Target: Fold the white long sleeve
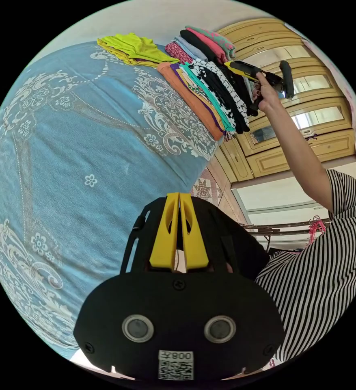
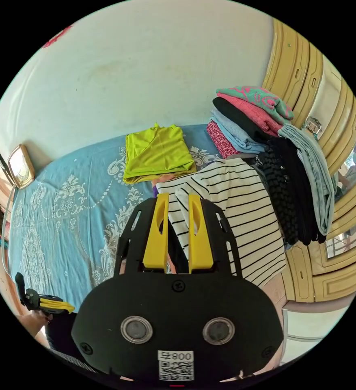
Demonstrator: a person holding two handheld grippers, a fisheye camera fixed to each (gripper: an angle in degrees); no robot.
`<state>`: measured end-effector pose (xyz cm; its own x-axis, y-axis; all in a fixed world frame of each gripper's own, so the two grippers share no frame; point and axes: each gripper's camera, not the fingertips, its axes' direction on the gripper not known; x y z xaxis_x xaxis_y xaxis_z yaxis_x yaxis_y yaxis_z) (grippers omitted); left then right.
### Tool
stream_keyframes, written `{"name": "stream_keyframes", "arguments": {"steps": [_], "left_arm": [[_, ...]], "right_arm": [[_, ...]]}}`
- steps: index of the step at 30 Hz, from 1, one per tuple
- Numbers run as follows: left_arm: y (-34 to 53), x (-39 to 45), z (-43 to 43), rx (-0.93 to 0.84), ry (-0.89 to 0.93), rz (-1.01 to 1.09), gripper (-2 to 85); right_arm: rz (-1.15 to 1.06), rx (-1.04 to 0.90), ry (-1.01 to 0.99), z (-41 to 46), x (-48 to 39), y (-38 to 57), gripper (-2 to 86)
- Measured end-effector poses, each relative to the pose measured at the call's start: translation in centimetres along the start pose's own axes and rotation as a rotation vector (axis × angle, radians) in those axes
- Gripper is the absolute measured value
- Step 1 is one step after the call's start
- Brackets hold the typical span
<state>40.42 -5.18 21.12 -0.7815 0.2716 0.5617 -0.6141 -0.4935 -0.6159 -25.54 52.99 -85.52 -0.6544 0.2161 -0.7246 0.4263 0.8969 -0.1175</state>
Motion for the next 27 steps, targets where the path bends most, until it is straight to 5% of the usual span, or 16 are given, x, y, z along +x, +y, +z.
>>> {"name": "stream_keyframes", "arguments": {"steps": [14,27], "left_arm": [[3.1,3.6,-7.1,0.043,-0.006,-0.017,0.1],[7.5,9.3,-17.2,0.179,0.075,0.079,0.2]], "right_arm": [[0.072,-0.046,0.029,-7.6,12.0,1.8,1.3],[-0.025,0.295,-0.365,-36.6,26.6,11.4,0.4]]}}
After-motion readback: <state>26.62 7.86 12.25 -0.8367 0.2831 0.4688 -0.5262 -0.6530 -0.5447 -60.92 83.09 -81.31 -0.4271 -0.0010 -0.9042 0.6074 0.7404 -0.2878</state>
